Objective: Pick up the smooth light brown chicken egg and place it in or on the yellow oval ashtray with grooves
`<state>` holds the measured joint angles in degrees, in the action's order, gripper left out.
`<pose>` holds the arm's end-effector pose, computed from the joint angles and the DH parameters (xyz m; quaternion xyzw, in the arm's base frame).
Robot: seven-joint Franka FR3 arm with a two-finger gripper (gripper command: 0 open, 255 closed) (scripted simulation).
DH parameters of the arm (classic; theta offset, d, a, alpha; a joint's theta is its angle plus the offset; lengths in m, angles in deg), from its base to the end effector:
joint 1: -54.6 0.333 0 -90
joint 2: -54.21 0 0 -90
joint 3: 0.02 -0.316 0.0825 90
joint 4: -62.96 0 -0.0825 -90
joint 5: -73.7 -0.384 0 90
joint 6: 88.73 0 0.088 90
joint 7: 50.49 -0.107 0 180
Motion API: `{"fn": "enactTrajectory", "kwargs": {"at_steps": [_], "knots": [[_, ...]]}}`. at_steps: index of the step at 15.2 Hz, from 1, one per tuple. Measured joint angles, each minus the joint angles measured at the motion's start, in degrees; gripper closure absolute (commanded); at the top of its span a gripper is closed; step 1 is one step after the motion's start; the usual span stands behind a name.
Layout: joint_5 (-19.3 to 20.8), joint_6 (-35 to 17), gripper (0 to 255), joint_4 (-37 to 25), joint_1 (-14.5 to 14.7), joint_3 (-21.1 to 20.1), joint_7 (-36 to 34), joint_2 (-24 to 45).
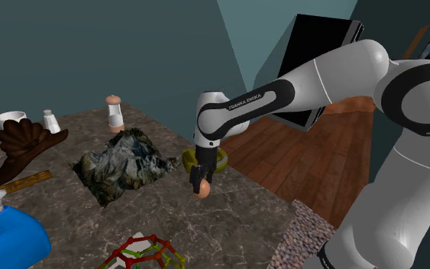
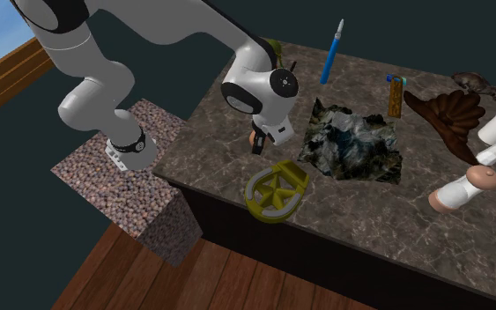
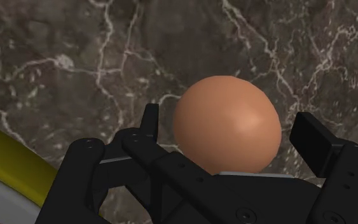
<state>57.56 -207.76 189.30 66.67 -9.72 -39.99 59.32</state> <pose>0.4750 0.2047 0.3270 -0.9671 -0.1960 0.1185 0.1110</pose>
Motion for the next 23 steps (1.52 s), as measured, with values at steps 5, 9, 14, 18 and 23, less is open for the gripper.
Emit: {"fn": "enactTrajectory", "kwargs": {"at_steps": [5,9,14,18,23], "knots": [[0.0,0.0,255,-0.02,0.0,0.0,0.0,-0.01],[0.01,0.0,255,-0.02,-0.01,0.01,-0.01,-0.01],[0.04,0.87,255,-0.32,-0.03,0.02,-0.18,-0.57],[0.17,3.5,255,-1.44,-0.15,0.11,-0.66,-2.13],[0.33,7.15,255,-3.22,-0.29,0.22,-1.37,-4.06]]}}
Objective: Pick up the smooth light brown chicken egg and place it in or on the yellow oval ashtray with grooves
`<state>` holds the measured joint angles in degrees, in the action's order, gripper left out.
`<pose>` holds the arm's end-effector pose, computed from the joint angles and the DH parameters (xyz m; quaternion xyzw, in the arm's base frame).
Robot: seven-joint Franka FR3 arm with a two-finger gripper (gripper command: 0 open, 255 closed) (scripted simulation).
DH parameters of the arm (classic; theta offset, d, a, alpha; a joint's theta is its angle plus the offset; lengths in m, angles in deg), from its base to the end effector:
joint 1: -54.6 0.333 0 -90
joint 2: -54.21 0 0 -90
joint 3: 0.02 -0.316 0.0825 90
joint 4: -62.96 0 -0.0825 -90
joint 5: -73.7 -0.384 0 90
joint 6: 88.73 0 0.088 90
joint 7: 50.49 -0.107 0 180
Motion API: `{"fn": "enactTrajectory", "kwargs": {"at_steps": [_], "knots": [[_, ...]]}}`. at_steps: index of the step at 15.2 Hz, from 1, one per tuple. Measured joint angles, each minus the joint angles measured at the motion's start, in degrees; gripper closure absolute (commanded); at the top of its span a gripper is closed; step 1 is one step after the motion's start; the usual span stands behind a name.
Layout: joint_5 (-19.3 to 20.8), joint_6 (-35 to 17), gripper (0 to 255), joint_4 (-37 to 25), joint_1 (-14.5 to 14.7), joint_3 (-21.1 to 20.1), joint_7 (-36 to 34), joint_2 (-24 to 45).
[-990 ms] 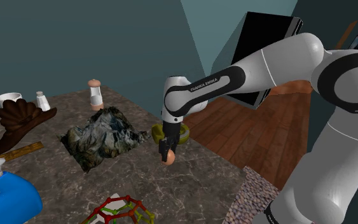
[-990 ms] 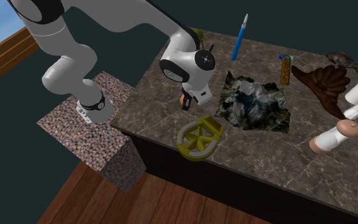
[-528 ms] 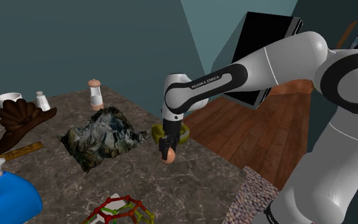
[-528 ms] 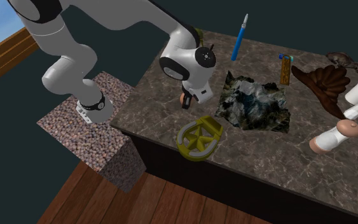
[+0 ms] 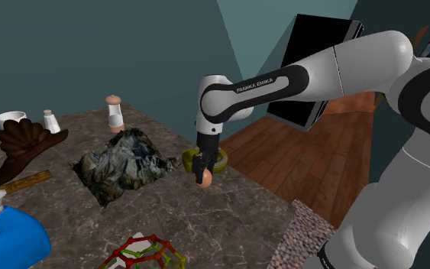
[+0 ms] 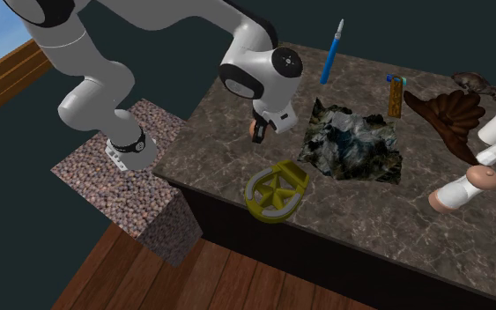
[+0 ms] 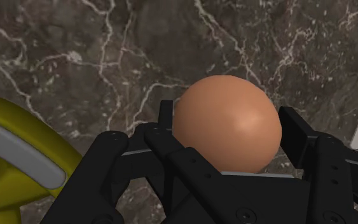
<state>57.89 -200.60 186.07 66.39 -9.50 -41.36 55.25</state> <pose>0.4752 0.2043 0.3792 -0.9671 -0.1960 0.1183 0.1110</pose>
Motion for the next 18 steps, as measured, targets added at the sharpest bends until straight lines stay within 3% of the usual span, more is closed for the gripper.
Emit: {"fn": "enactTrajectory", "kwargs": {"at_steps": [13,18], "knots": [[0.33,9.26,255,-5.84,-0.27,0.29,-1.86,-3.61],[2.19,12.24,255,-12.51,-2.69,2.73,1.72,1.12]]}}
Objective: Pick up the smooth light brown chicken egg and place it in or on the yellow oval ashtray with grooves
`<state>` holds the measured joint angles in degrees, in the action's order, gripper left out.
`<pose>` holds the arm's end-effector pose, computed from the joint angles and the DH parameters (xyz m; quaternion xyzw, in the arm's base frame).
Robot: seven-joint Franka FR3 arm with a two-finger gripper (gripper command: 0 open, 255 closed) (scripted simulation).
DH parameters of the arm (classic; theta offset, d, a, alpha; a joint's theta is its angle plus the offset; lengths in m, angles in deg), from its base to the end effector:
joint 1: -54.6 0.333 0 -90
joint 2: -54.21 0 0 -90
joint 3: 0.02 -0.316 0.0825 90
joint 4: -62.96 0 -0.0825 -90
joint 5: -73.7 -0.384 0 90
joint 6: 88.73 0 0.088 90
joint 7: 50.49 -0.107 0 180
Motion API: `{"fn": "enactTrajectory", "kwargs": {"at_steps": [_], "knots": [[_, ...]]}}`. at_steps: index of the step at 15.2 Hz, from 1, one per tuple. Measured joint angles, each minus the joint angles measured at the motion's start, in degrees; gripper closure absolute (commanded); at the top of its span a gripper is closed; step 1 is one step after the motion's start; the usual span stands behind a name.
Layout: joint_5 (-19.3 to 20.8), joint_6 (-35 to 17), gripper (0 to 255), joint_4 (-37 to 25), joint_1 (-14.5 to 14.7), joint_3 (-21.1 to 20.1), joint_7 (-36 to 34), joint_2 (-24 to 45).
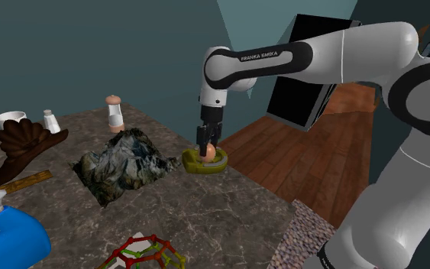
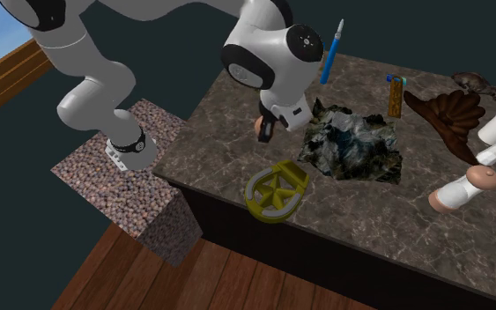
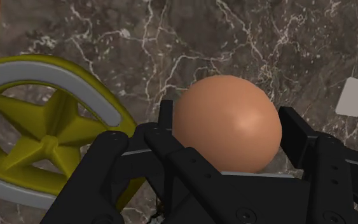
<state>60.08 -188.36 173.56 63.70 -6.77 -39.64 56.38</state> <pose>0.5164 0.1682 0.4515 -0.9671 -0.1957 0.1185 0.1110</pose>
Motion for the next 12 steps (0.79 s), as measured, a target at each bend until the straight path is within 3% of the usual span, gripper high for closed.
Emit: {"fn": "enactTrajectory", "kwargs": {"at_steps": [10,12], "knots": [[2.94,8.03,255,-19.97,-5.46,4.54,7.88,13.84],[3.11,7.97,255,-21.48,-5.82,4.79,8.48,15.54]]}}
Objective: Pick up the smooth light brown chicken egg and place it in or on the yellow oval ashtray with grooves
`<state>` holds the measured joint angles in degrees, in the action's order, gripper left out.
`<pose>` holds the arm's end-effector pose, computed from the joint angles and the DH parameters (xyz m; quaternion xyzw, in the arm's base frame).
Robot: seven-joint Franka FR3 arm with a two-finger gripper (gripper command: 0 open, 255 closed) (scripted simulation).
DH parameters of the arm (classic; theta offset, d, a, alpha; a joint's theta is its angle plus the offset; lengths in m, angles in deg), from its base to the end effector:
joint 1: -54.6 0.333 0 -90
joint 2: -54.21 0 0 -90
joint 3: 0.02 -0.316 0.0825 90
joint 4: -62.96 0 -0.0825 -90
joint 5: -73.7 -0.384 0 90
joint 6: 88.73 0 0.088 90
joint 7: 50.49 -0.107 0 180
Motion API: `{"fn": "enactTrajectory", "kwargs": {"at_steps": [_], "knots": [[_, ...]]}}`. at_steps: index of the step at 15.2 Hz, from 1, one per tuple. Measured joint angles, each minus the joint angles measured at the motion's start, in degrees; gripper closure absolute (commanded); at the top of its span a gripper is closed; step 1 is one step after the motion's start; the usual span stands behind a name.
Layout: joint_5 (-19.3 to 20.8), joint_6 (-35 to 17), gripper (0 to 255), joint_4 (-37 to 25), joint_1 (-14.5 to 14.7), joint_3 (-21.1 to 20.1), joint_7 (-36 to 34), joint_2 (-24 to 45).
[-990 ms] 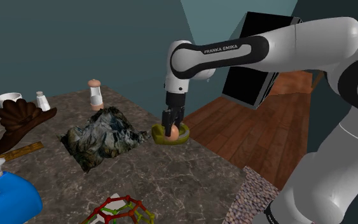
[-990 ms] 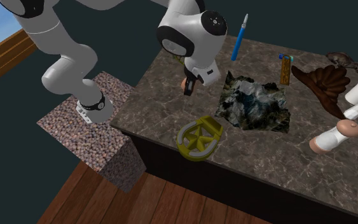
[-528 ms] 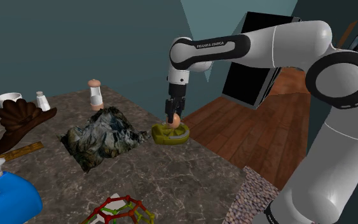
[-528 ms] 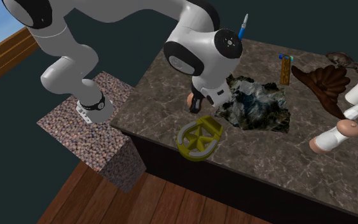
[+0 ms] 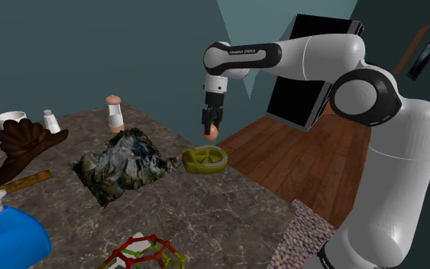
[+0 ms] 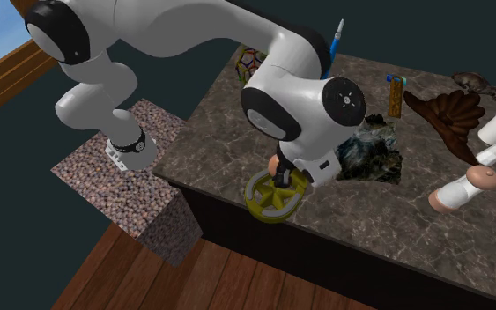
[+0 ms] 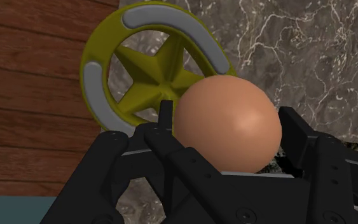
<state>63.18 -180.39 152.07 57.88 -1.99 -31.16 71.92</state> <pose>0.6195 0.0738 0.4525 -0.9671 -0.1955 0.1185 0.1111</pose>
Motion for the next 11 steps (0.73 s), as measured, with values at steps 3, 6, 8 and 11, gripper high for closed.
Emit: {"fn": "enactTrajectory", "kwargs": {"at_steps": [3,6,8,11], "knots": [[0.04,-1.71,255,0.88,-0.09,0.08,0.52,0.91],[0.04,-3.71,255,2.43,-0.08,0.1,0.92,1.41],[0.0,-5.13,255,3.63,-0.06,0.1,1.16,1.65],[-0.03,-7.0,255,4.96,-0.02,0.1,1.49,2.21]]}}
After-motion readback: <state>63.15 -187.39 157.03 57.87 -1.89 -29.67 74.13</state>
